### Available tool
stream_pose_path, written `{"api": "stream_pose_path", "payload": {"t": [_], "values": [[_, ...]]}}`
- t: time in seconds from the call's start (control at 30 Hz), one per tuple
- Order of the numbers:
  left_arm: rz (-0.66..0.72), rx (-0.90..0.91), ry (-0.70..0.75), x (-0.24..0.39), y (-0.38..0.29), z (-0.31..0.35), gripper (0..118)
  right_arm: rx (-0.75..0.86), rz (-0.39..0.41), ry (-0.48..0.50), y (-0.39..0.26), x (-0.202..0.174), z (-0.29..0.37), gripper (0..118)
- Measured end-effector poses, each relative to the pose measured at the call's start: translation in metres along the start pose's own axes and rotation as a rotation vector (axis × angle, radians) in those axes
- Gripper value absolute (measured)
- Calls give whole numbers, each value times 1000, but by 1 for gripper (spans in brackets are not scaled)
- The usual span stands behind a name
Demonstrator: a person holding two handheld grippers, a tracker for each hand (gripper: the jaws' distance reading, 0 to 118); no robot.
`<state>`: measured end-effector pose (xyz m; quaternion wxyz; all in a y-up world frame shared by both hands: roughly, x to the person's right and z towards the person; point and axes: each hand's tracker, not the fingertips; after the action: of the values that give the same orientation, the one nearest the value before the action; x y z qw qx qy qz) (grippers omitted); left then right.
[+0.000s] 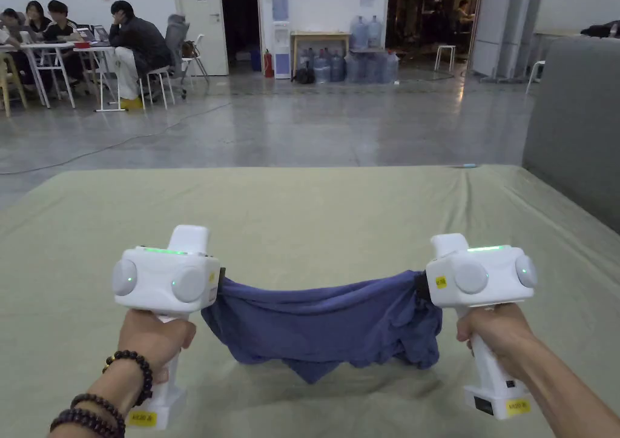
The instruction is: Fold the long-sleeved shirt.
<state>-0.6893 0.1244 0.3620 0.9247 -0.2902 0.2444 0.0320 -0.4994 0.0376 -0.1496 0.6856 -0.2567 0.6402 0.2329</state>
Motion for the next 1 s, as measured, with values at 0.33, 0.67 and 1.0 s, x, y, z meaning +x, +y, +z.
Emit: {"api": "stream_pose_path", "payload": {"t": [0.33,0.67,1.0], "values": [[5,-154,-84,116,-114,59,1,-78,-34,19,-171,-30,93,8],[25,-264,-122,144,-169,59,50,-144,4,22,-226,-30,107,83],[87,-174,-45,148,-158,93,0,-2,-69,-68,-207,-11,166,0]]}}
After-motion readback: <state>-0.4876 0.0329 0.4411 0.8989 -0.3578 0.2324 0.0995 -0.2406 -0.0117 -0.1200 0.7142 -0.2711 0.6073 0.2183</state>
